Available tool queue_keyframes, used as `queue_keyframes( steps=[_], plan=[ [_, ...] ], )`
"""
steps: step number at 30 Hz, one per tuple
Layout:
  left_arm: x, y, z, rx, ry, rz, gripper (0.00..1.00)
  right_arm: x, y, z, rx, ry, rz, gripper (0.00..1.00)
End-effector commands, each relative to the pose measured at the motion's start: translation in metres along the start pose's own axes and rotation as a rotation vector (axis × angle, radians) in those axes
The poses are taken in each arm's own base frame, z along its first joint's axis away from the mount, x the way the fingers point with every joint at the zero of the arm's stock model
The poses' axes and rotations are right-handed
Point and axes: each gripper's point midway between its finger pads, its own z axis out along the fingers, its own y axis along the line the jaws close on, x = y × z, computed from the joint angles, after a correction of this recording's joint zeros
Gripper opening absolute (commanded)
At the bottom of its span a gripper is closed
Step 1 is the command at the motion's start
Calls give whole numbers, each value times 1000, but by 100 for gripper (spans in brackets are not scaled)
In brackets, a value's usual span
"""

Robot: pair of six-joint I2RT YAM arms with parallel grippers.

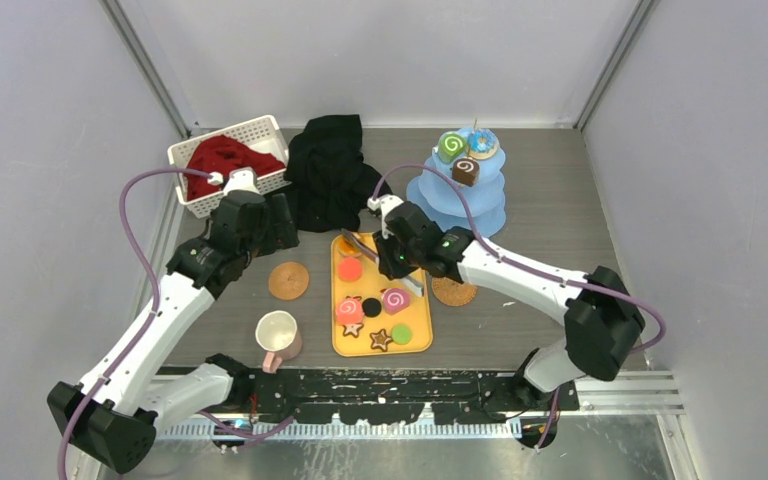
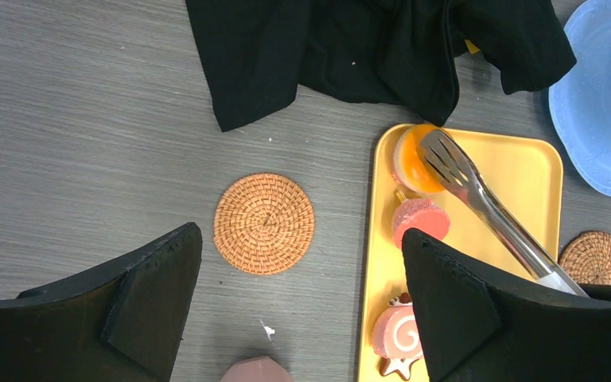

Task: Serve the afternoon tea
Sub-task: Adjust the dessert on the tray.

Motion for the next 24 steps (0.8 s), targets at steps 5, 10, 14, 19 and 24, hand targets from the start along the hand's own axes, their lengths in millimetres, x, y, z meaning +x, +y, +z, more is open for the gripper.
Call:
queue_keyframes(
  steps=[5,10,14,19,24],
  plan=[
    [-12,-6,0,24,-38,-23,96,12,-13,-47,36,-1,4,1],
    [-12,-10,2,33,-27,-22,95,7,-23,-75,88,-26,-12,1],
    [-12,-11,3,35,-26,-22,95,6,-27,-86,108,-40,-22,1],
    [-11,-10,2,37,-28,-24,95,22,-31,-76,118,19,-29,7],
    [-10,-10,2,37,-23,-28,95,-26,-11,-83,43,-144,-6,6]
  ],
)
